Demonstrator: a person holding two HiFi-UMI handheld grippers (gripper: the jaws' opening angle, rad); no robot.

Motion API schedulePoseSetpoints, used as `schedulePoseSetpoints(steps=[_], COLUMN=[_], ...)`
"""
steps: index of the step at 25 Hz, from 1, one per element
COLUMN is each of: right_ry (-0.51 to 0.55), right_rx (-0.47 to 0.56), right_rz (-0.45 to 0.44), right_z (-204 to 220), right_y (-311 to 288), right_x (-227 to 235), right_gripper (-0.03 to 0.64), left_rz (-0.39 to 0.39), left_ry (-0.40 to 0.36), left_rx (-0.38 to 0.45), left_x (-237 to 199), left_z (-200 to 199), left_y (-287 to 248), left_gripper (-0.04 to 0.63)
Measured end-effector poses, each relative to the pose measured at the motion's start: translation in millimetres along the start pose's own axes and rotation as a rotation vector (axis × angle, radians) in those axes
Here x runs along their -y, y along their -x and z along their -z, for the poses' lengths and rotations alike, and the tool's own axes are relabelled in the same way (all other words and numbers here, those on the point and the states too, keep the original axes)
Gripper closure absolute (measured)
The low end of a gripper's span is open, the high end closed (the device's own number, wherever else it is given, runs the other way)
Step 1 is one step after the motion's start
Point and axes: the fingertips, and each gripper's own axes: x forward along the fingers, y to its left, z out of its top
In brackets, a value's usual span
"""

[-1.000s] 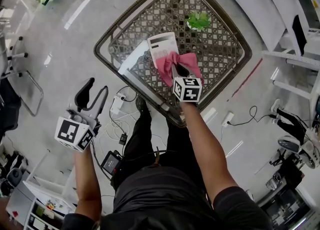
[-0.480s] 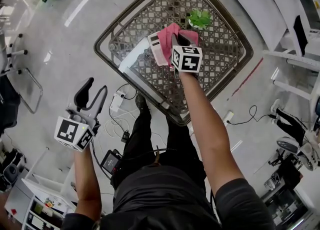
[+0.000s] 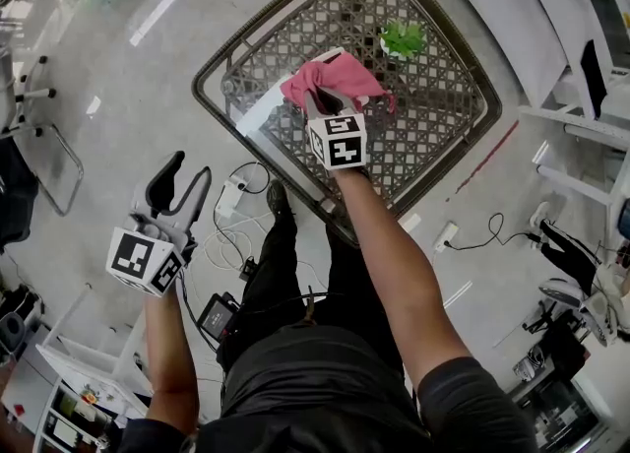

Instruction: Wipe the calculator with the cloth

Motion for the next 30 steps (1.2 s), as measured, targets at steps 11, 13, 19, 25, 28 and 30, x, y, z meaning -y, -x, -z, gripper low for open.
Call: schedulePoseSetpoints(steps=[11,13,19,25,28,30], right_ry=[-0.073,-0.104,-0.149,-0.187,-0.209,-0.223], right_rx=[-0.074,-0.077,-0.069,-0.069,0.013,0.085], right_rz=[0.102,0.153,0.302,0.302,0.287,0.274], right_z=[74.7,80.2,72.8,62.1,30.5,4.8], right_y=[66.2,78.1,124.0,161.9,193.5,218.8], right_x=[59.7,90.2,152.1,175.6,170.5,163.5], right_gripper=[0.577,0.577,0.577,0.571,0.554,0.541], left_rz=[-0.011,-0.014,-0.047,-0.084,-0.098,-0.106], left_ry=[-0.022,-0.032,-0.076,-0.105,-0.117,-0.126], left_rx=[0.031,0.042,0.047,0.045,0.052,0.062], left_x=[4.7,4.2,-3.2,1.6,7.7,11.5], left_z=[-18.3,-26.4,-39.8,-52.2,-63.2,-72.1], left_y=[4.6,2.8,24.8,57.0,76.8,87.8], left_gripper=[0.373,0.374,0.374,0.373,0.374,0.374])
